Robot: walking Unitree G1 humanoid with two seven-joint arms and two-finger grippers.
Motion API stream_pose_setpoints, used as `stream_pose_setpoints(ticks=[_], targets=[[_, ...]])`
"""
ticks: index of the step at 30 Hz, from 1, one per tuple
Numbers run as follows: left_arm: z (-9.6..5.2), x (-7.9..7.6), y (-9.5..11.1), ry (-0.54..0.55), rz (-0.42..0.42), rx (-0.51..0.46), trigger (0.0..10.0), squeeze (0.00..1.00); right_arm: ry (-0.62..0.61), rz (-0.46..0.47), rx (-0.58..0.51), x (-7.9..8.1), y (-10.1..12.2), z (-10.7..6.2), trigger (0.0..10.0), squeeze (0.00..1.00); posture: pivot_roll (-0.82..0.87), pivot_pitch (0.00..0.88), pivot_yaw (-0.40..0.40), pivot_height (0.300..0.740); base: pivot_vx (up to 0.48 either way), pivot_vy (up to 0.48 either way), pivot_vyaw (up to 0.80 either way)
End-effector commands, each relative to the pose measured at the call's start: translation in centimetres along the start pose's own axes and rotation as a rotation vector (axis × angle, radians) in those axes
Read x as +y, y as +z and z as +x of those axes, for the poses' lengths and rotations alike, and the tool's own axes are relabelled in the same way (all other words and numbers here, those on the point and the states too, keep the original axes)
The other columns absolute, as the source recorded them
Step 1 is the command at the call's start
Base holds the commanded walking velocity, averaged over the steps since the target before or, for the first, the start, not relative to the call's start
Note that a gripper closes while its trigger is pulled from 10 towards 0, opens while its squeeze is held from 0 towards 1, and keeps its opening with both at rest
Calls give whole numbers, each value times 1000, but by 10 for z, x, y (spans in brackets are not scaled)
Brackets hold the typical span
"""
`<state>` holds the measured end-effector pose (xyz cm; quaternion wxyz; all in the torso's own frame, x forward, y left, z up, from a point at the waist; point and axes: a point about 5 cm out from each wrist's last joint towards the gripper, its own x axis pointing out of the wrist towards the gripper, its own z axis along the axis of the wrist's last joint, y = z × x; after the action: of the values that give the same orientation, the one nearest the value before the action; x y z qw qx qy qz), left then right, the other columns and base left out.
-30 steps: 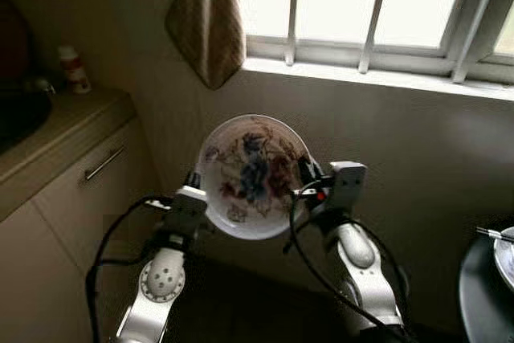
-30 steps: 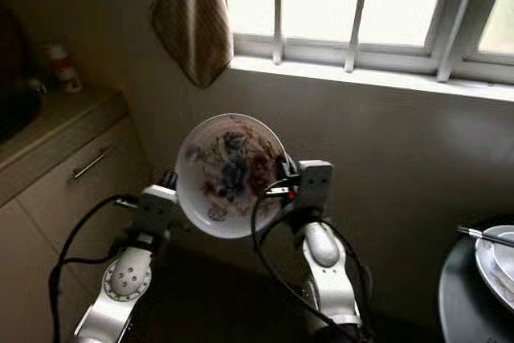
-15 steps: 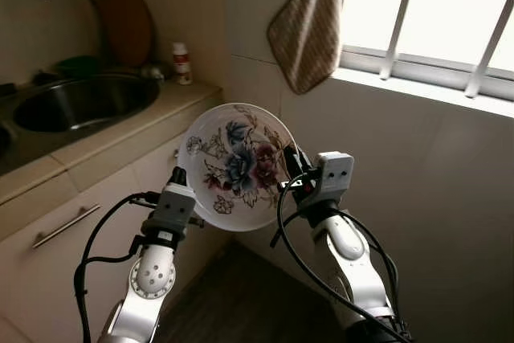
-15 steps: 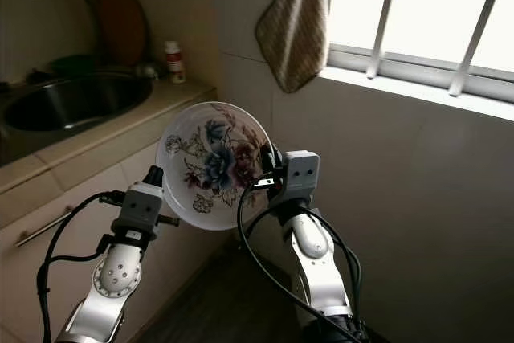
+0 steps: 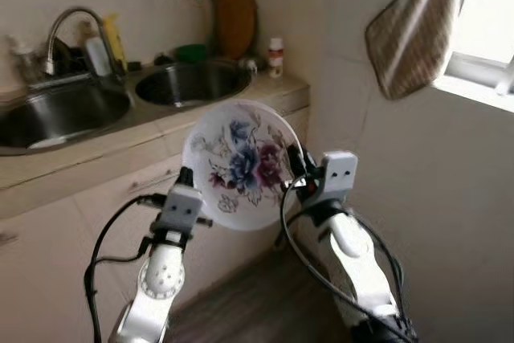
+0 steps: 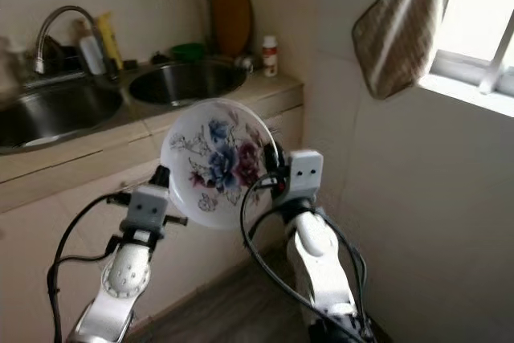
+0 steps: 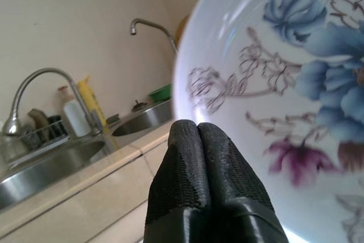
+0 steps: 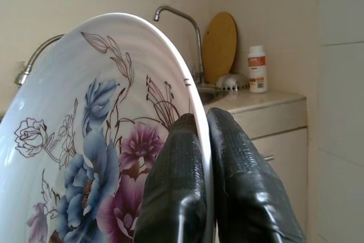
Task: Kitchen organization
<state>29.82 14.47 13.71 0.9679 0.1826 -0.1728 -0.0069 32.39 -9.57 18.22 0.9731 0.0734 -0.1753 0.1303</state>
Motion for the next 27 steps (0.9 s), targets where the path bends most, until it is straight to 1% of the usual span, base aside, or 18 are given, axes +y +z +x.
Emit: stream_pose_setpoints(ticks=[1, 14, 21, 23, 24, 25, 27], targets=[[4, 8, 2, 21, 10, -17, 10000, 0, 26, 3, -48, 10, 9, 6, 0, 0, 40, 0, -5, 740, 0, 0, 800], [5, 7, 6, 25, -8, -38, 10000, 0, 24, -12, -51, 12, 8, 7, 0, 0, 41, 0, -2, 740, 0, 0, 800], [7, 7, 7, 28, -20, -43, 10000, 0, 8, -3, -40, 10, 6, 7, 0, 0, 38, 0, -2, 740, 0, 0, 800], [7, 6, 8, 29, -22, -47, 10000, 0, -2, 4, -34, 8, 6, 8, 0, 0, 38, 0, -1, 740, 289, 0, 0], [7, 6, 8, 30, -23, -48, 10000, 0, -7, 11, -31, 7, 6, 9, 9255, 0, 38, 0, -1, 740, 319, 0, 0], [8, 7, 9, 33, -23, -50, 10000, 0, -12, 16, -30, 7, 6, 9, 10000, 0, 39, 0, -1, 740, 356, 0, 0], [8, 8, 10, 39, -22, -54, 10000, 0, -18, 22, -27, 6, 6, 9, 10000, 0, 39, 0, -2, 740, 358, 0, 0]])
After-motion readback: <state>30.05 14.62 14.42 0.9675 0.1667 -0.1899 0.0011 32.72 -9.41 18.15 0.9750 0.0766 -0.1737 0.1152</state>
